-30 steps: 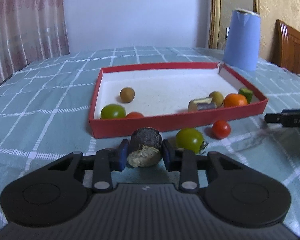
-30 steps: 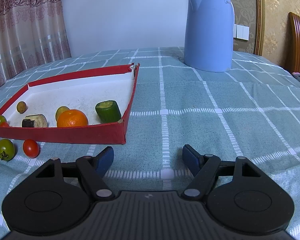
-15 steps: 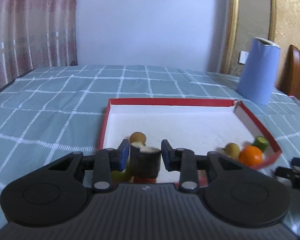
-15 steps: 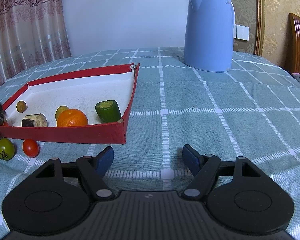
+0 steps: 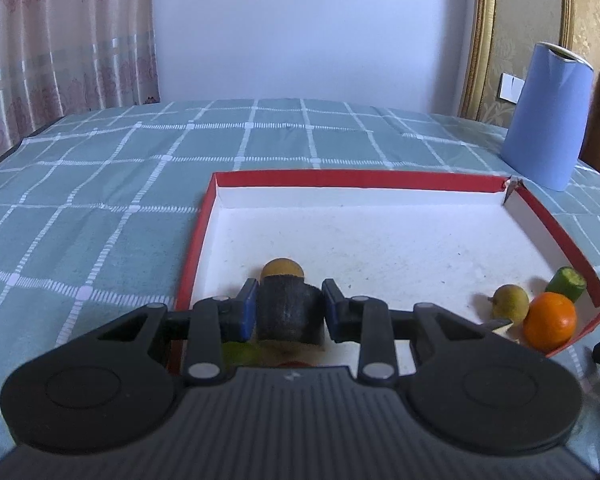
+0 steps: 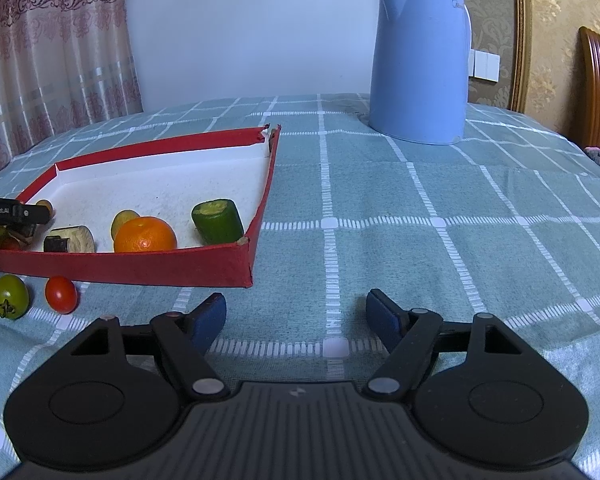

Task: Organize fruits
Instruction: 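Carry the eggplant slice into the tray and open the left gripper, then grasp the red cherry tomato beside the tray with the right gripper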

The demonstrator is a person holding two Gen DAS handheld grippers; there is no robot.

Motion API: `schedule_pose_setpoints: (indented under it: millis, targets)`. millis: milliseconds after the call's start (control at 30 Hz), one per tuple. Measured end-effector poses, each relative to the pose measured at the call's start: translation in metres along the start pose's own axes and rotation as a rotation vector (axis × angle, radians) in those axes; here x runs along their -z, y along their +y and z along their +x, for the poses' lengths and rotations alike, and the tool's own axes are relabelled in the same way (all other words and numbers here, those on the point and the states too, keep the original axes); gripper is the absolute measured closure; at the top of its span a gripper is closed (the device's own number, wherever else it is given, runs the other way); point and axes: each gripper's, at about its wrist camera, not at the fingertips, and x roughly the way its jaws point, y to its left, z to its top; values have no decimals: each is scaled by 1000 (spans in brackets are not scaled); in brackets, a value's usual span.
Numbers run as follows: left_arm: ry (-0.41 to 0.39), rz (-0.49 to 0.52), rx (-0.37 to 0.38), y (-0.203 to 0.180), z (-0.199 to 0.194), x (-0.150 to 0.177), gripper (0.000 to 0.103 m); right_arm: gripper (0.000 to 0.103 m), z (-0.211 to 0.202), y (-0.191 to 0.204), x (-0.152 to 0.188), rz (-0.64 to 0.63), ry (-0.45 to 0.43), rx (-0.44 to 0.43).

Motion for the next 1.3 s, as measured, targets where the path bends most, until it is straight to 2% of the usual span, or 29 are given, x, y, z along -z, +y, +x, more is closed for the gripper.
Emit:
schedule_pose_setpoints:
  millis: [267, 333, 433, 600, 767, 933, 1033, 1167, 1267, 1300]
  targets:
    - [-60, -29, 42, 10, -50, 5, 70, 25, 0, 1, 0, 0, 1, -3]
    - [-64, -34, 59, 13, -65, 14, 57, 25, 0, 1, 0, -1, 1, -2]
    - [-52, -18, 48, 15, -80, 34, 53, 25, 0, 1, 0, -3, 2, -1]
    - [6, -24, 53, 19, -79, 58, 53, 25, 0, 3, 0, -16, 5, 8]
    - [20, -23, 23, 17, -68, 59, 51, 24, -1, 10, -1, -39, 2, 30]
    - [12, 10, 9, 12, -64, 61, 36, 24, -14, 26, 2, -9, -9, -74]
    - [14, 26, 14, 10, -62, 61, 30, 24, -18, 46, 1, -50, -9, -125]
    - [18, 26, 25, 10, -61, 61, 27, 25, -17, 70, -3, -84, 3, -198]
    - [30, 52, 13, 5, -59, 62, 14, 25, -13, 85, -6, -95, 6, -239]
    - [35, 57, 9, 4, -58, 62, 13, 28, -11, 90, -7, -102, 2, -243]
